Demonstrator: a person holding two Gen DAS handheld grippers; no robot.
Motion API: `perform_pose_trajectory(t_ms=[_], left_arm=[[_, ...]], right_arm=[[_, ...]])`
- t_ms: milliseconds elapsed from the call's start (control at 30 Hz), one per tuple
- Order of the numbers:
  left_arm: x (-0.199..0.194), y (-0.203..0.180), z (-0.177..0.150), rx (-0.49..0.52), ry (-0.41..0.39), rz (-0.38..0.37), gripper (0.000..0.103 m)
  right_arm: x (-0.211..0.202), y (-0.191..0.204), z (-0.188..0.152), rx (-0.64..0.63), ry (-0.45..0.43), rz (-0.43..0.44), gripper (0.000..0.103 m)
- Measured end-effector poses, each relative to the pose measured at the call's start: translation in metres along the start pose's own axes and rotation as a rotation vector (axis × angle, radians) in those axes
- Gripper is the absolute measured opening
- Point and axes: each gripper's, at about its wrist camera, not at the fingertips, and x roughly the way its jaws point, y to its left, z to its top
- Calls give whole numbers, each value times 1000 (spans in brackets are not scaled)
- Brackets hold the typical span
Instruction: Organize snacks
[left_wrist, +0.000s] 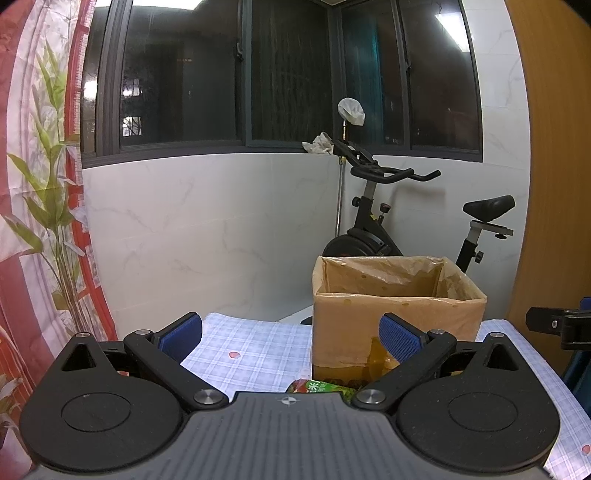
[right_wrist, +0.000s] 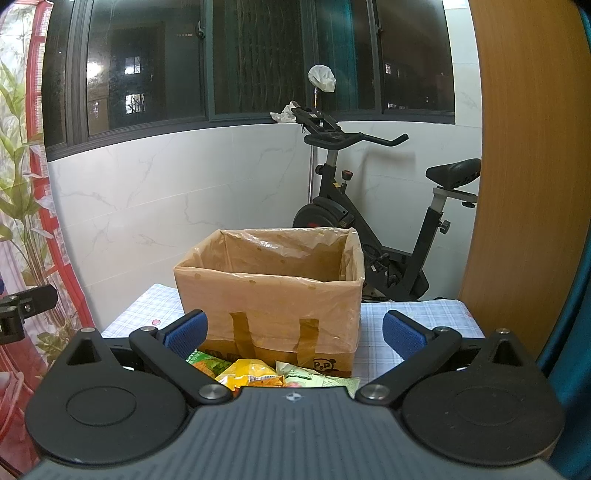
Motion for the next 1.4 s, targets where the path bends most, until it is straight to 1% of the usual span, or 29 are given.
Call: perform_pose_trajectory(t_ms=[567,800,900,1000,1067,1100,1167,1233,1333,1400], left_arm=[[2,-1,-2,-13,16,20,103],[8,-1,-6,-11,34,19,103],[17,-2,-9,5,44,34,103],[31,-1,-11,22,43,69,103],[42,5,-11,12,53,80,103],[48,9,-11,1,59,81,103],[59,16,-11,-22,63,83,103],[69,23,-10,-31,53,99,102],[85,27,-9,2,50,124,102],[95,28,-11,29,58,124,102]], right_arm=[[0,-3,-2,13,0,3,103],[8,-6,-8,28,11,8,103],[15,-9,-11,39,5,33,103],[24,-15,-18,49,-22,60,103],[30,-19,-23,41,-64,52,103],[34,-20,-26,36,-86,35,103],[45,-22,-30,24,-99,4,103],[55,-25,-34,27,-107,19,103],[67,-31,-42,43,-125,30,103],[77,-32,-46,43,-111,28,103]])
